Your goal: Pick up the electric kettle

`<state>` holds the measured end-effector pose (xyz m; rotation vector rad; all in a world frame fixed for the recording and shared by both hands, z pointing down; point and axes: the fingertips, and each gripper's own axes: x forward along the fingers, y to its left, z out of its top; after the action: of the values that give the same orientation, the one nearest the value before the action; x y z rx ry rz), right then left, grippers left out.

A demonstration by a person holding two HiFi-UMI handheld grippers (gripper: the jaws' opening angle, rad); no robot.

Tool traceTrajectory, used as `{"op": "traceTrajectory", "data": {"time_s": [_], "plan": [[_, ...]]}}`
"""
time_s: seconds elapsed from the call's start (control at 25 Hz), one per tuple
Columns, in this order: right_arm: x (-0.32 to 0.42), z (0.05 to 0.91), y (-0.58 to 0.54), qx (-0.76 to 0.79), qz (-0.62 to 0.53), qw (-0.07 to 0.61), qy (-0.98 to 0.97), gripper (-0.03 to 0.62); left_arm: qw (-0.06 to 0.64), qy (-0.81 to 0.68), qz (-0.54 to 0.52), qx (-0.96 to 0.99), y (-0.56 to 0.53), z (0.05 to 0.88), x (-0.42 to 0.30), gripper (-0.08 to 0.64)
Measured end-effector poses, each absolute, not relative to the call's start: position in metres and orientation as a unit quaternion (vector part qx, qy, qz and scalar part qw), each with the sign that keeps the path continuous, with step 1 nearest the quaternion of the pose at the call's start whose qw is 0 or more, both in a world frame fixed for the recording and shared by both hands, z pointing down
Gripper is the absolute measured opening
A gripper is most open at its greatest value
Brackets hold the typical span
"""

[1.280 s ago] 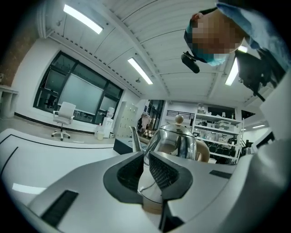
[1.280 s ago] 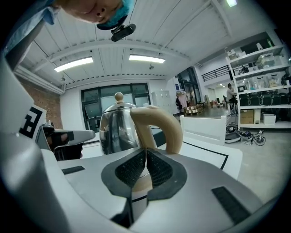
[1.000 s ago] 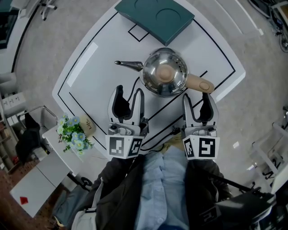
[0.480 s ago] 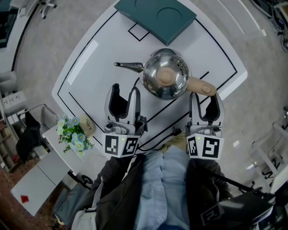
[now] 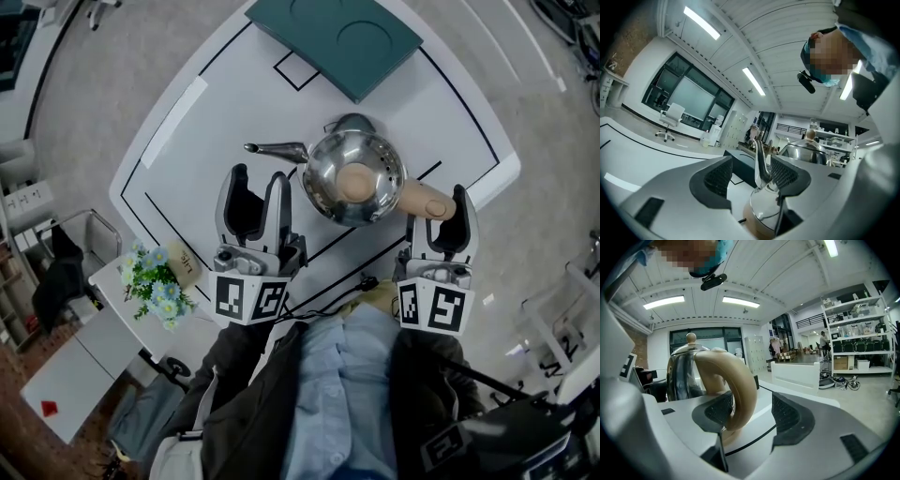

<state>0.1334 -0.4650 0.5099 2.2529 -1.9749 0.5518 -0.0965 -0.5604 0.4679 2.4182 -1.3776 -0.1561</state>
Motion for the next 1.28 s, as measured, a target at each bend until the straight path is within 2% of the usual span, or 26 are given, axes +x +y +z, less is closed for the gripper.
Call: {"op": "traceTrajectory", "data": {"time_s": [1.08,1.2,1.28], "plan": [[0.150,0.499,-0.529,0.714,0.125,0.081,-0.685,0.242,0.166,-0.465,-0.085,0.866,-0.609,0.453,-0.067,0.253],[0.146,0.500,-0.533,0.705,0.123,0.088,-0.693,0.200,0.163,-0.458,-0.083,0.870,-0.607,0.451,-0.064,0.221],[0.141,0.499,-0.536,0.699,0.120,0.092,-0.699,0.138,0.161,-0.455,-0.081,0.872,-0.606,0.450,-0.062,0.184]]}}
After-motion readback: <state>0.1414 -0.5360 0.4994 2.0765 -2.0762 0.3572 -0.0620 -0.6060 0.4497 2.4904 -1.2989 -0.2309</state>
